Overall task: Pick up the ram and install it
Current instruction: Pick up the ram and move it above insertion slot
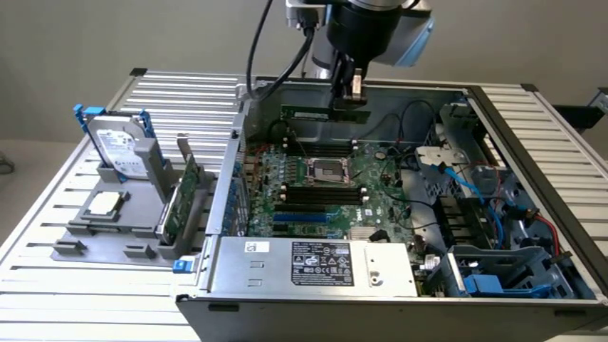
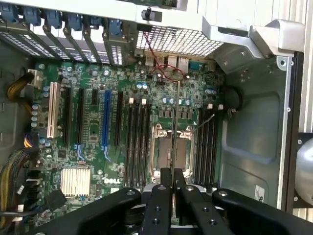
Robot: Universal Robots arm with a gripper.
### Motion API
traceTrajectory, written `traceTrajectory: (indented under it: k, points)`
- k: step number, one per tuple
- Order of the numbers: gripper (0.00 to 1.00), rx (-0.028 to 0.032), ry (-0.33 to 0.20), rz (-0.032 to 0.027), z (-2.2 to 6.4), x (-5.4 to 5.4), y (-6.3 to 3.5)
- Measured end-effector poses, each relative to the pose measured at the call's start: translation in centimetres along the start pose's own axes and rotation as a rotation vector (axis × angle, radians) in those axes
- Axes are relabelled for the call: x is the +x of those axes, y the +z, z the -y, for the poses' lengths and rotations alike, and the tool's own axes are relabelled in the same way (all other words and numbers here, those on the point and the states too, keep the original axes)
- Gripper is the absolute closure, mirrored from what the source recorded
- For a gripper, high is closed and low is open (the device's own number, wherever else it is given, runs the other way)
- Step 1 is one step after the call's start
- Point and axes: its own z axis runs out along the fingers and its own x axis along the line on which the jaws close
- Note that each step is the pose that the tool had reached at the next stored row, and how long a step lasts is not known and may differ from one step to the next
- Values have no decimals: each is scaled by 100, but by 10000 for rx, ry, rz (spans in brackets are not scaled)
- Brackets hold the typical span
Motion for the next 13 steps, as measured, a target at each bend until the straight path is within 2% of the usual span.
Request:
traceTrajectory:
  k: [4, 6, 7, 10, 11, 13]
  points:
    - [87, 32, -5, -4, 50, -72, 24]
    - [87, 91, -11, -9, 67, -105, 30]
    - [87, 149, -23, -24, 72, -128, 35]
    - [87, 388, -36, -123, 75, -171, 46]
    - [87, 480, -37, -190, 76, -177, 48]
    - [87, 688, -46, -423, 76, -186, 50]
